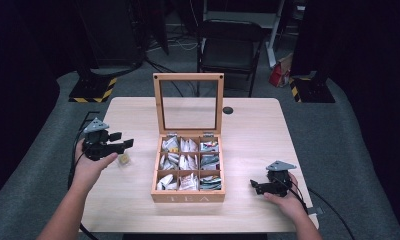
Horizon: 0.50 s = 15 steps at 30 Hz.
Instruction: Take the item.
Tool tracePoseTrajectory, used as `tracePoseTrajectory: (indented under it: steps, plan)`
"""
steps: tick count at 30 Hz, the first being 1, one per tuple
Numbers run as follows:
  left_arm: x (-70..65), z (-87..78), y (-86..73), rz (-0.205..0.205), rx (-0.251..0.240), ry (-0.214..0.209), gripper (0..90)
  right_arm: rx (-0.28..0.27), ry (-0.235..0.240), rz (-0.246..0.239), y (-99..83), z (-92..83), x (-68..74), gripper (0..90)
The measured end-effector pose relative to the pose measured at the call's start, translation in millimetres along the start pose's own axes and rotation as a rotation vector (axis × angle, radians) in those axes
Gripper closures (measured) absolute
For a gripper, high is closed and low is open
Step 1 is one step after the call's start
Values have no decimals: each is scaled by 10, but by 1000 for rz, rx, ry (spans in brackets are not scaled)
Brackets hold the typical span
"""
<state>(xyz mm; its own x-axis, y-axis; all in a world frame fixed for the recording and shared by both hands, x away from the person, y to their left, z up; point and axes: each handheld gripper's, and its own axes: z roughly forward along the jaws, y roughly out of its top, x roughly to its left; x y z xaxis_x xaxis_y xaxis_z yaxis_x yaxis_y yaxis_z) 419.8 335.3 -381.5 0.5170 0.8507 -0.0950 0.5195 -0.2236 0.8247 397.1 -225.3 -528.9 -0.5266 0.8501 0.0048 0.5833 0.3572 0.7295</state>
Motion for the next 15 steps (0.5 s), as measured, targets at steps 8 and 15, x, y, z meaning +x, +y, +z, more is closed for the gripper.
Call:
tracePoseTrajectory:
  steps: [8,15]
  plan:
    - [-59,-9,-109,1,-2,-18,397,1,1,0,0,-2,0,66]
    - [-125,2,-229,2,10,-32,394,1,1,0,0,-2,-1,66]
